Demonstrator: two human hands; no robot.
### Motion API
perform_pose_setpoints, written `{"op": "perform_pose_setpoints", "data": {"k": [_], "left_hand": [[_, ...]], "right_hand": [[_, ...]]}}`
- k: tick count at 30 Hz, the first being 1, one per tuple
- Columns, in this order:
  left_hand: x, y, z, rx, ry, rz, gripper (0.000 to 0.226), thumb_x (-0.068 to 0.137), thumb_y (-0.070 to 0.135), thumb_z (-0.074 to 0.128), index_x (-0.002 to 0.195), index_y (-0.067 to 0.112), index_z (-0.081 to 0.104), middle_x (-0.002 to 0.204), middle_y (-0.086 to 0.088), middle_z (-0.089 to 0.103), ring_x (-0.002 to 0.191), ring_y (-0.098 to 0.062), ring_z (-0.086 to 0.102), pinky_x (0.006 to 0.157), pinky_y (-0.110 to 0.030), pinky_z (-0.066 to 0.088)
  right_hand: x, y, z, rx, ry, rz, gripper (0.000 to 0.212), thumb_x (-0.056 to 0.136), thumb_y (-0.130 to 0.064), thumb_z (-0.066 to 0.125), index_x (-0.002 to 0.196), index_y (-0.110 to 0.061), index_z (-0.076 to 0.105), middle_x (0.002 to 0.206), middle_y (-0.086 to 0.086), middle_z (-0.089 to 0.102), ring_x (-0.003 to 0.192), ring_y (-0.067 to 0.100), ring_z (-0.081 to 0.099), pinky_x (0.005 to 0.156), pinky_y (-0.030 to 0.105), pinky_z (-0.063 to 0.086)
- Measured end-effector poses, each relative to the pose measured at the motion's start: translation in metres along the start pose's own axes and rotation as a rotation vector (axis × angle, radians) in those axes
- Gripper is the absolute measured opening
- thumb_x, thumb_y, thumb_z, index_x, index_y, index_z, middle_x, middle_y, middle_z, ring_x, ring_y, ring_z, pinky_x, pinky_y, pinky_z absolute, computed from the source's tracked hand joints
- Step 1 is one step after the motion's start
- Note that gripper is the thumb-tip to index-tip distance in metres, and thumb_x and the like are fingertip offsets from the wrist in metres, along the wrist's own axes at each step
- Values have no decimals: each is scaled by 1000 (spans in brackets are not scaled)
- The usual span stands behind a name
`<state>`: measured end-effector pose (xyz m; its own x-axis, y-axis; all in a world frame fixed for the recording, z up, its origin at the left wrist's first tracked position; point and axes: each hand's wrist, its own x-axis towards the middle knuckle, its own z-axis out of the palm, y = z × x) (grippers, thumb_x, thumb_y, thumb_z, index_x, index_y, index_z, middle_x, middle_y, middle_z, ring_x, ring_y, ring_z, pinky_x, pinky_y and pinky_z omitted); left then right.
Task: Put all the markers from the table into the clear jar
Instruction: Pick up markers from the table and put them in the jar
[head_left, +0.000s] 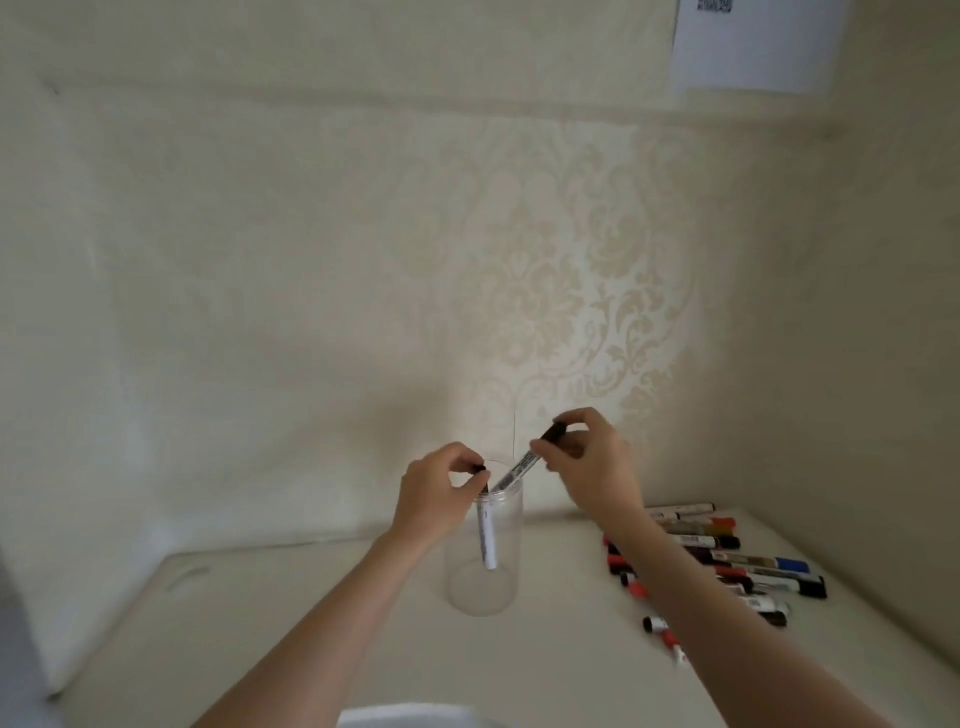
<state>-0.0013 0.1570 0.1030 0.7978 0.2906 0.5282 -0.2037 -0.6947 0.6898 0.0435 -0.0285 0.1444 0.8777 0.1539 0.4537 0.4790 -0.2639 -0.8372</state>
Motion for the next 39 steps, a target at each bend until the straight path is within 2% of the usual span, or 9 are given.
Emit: {"op": "perform_pose_setpoints", "data": {"k": [4, 10, 17, 23, 28, 30, 33, 35, 39], "left_hand": [[-9, -15, -7, -39, -54, 27, 35, 86, 33, 72, 119, 31, 62, 127, 19, 57, 121, -5, 50, 103, -24, 39], [-9, -34, -2, -265, -270, -271, 108, 55, 39, 93, 142, 40, 30, 138, 14, 45, 125, -11, 50, 103, -36, 47], [0, -12, 41, -315, -330, -222, 102, 55, 32, 95, 138, 36, 36, 134, 11, 51, 115, -11, 57, 91, -28, 51], [7, 25, 106, -389, -351, -217, 103, 58, 27, 95, 142, 32, 35, 138, 4, 48, 123, -19, 52, 98, -32, 49], [4, 45, 129, -265, -323, -211, 118, 53, 40, 94, 148, 30, 25, 149, -3, 38, 136, -24, 41, 111, -46, 40], [-7, 57, 124, -58, -139, -44, 114, 56, 39, 93, 147, 22, 27, 147, -6, 33, 136, -23, 33, 110, -43, 36], [-33, 78, 124, 79, 97, 468, 71, 65, 29, 88, 124, 17, 50, 120, -2, 50, 111, -16, 48, 90, -34, 42], [-52, 86, 133, 40, -105, 591, 41, 75, 22, 80, 108, 18, 57, 104, 6, 56, 93, -8, 54, 80, -30, 50], [-85, 71, 170, 94, -564, 353, 30, 86, 29, 72, 112, 23, 59, 116, 11, 55, 100, 0, 52, 95, -26, 49]], "right_hand": [[-3, 8, 25, -124, -58, -76, 22, 84, -21, 73, 104, -16, 65, 87, 0, 74, 72, 7, 66, 62, 3, 45], [3, 23, 40, -277, -109, -108, 26, 87, -32, 68, 111, -21, 69, 99, -8, 71, 76, 0, 58, 71, 11, 42], [-1, 56, -35, -350, -6, -84, 25, 90, -32, 64, 114, -24, 65, 106, -8, 60, 81, 5, 61, 72, 15, 47], [-55, 134, -147, -558, -231, 223, 25, 89, -22, 66, 114, -22, 64, 100, -11, 67, 92, 5, 65, 89, 26, 55], [-96, 164, -180, -800, -422, 206, 34, 87, -33, 67, 120, -32, 59, 120, -12, 62, 105, 6, 59, 97, 26, 48], [-101, 173, -183, -835, -419, 156, 36, 85, -39, 68, 119, -35, 57, 124, -14, 59, 110, 6, 55, 101, 32, 45], [-100, 183, -183, -898, -430, 83, 37, 83, -52, 64, 117, -38, 57, 126, -14, 54, 115, 7, 49, 102, 35, 41], [-100, 185, -181, -932, -468, 80, 38, 86, -55, 58, 120, -38, 55, 129, -14, 50, 119, 10, 43, 102, 32, 36], [-100, 191, -178, -926, -553, 115, 39, 91, -52, 53, 125, -34, 51, 134, -9, 45, 122, 11, 39, 104, 33, 33]]}}
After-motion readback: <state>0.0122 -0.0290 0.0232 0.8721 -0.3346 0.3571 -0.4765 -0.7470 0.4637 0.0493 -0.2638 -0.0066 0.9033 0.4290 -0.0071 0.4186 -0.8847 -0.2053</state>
